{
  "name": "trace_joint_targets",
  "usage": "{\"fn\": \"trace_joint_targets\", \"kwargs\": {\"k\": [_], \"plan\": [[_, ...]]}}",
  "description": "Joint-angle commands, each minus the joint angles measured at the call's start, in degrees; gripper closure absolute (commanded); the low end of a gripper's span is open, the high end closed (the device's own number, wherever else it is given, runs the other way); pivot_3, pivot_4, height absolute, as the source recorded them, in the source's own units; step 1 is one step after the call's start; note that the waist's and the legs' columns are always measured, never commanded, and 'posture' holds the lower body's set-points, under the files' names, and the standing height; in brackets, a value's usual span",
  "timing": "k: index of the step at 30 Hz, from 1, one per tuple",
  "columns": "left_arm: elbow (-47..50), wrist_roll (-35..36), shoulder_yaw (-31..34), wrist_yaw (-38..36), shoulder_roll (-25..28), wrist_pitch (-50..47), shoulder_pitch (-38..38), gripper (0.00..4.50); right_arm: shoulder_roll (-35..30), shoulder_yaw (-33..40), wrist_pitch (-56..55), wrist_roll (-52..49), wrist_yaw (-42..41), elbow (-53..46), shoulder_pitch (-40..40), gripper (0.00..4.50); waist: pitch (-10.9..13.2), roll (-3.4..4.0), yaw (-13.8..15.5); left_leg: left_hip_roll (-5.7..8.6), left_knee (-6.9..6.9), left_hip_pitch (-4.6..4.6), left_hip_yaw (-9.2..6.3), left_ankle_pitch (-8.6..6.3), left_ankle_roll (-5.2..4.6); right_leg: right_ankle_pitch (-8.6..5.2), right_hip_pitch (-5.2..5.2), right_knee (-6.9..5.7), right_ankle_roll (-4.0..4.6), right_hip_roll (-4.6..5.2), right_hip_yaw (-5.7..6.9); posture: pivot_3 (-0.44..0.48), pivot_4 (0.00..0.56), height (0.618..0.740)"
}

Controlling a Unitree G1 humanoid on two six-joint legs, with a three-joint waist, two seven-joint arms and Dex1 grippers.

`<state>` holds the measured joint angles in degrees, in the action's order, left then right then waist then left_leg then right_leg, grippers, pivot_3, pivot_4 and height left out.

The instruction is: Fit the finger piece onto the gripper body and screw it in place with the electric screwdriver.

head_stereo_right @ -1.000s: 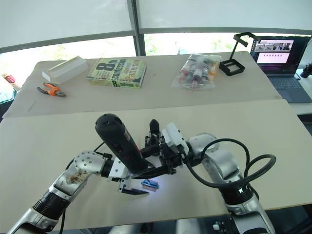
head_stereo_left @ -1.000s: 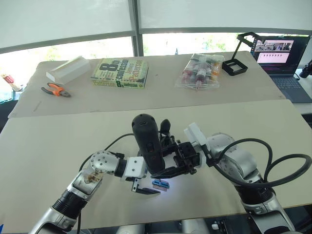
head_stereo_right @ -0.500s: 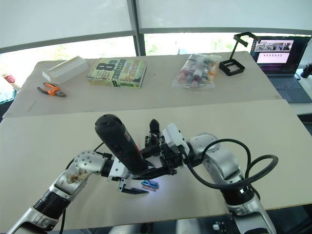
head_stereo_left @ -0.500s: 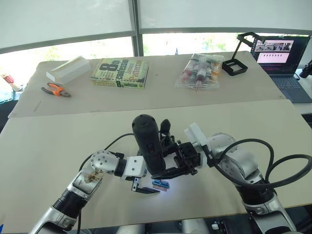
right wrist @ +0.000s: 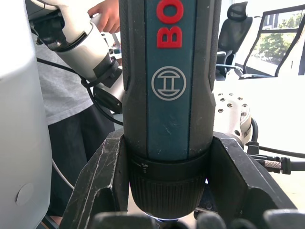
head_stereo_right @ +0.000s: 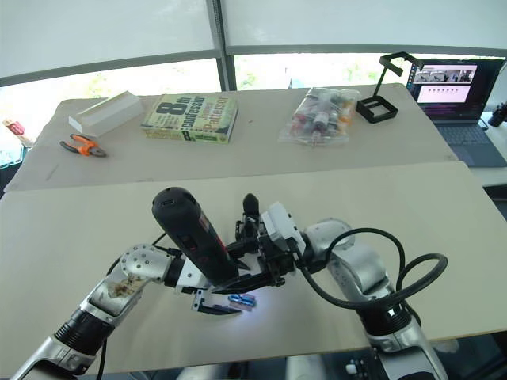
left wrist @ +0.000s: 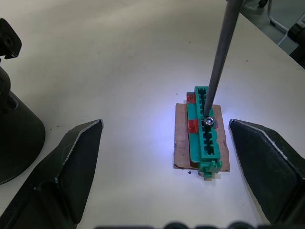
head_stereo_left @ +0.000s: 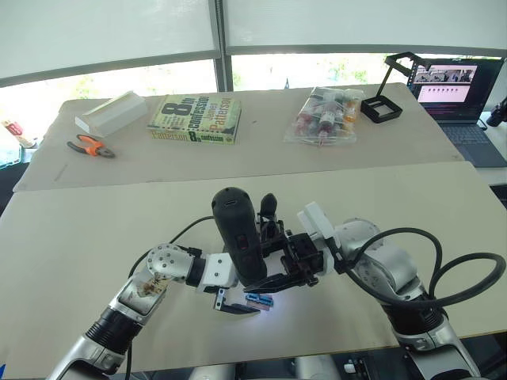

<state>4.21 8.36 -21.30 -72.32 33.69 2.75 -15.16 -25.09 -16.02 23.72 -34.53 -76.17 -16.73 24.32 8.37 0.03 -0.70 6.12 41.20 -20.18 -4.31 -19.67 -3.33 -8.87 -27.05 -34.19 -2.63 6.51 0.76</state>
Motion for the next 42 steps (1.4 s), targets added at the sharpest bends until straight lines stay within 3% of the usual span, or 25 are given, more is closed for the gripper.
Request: {"fn": "trace_joint_targets", "kwargs": {"k": [1, 23, 42], "plan": [[0.89, 0.38, 0.51, 0.32, -0.07, 0.73, -0.62, 0.0, -0.6, 0.9, -1.0, -1.37, -1.1, -2.42, 0.7, 2.61, 0.0, 0.0, 0.02, 0.0, 0.0, 0.0, 0.0, 0.0, 0.0, 0.0, 0.0, 0.0, 0.0, 0.0, 0.0, 0.0, 0.15, 0.74], [-0.08, 0.62, 0.44, 0.07, -0.42, 0.76, -1.35, 0.0, -0.88, 3.57, 3.21, -6.15, 1.75, -4.91, 4.39, 2.61, 0.0, 0.0, -0.01, -0.01, 0.01, 0.0, -0.01, 0.0, 0.0, 0.0, 0.0, 0.0, 0.0, 0.01, 0.0, 0.0, 0.15, 0.74], [2.17, 1.22, 0.18, -1.33, 0.8, -0.03, 0.4, 0.0, -0.27, 2.16, 2.43, -4.64, 2.47, -3.97, 2.07, 2.61, 0.0, 0.0, 0.03, 0.0, 0.03, 0.0, 0.0, 0.0, 0.0, 0.0, 0.01, -0.01, 0.0, 0.01, 0.0, 0.0, 0.15, 0.74]]}}
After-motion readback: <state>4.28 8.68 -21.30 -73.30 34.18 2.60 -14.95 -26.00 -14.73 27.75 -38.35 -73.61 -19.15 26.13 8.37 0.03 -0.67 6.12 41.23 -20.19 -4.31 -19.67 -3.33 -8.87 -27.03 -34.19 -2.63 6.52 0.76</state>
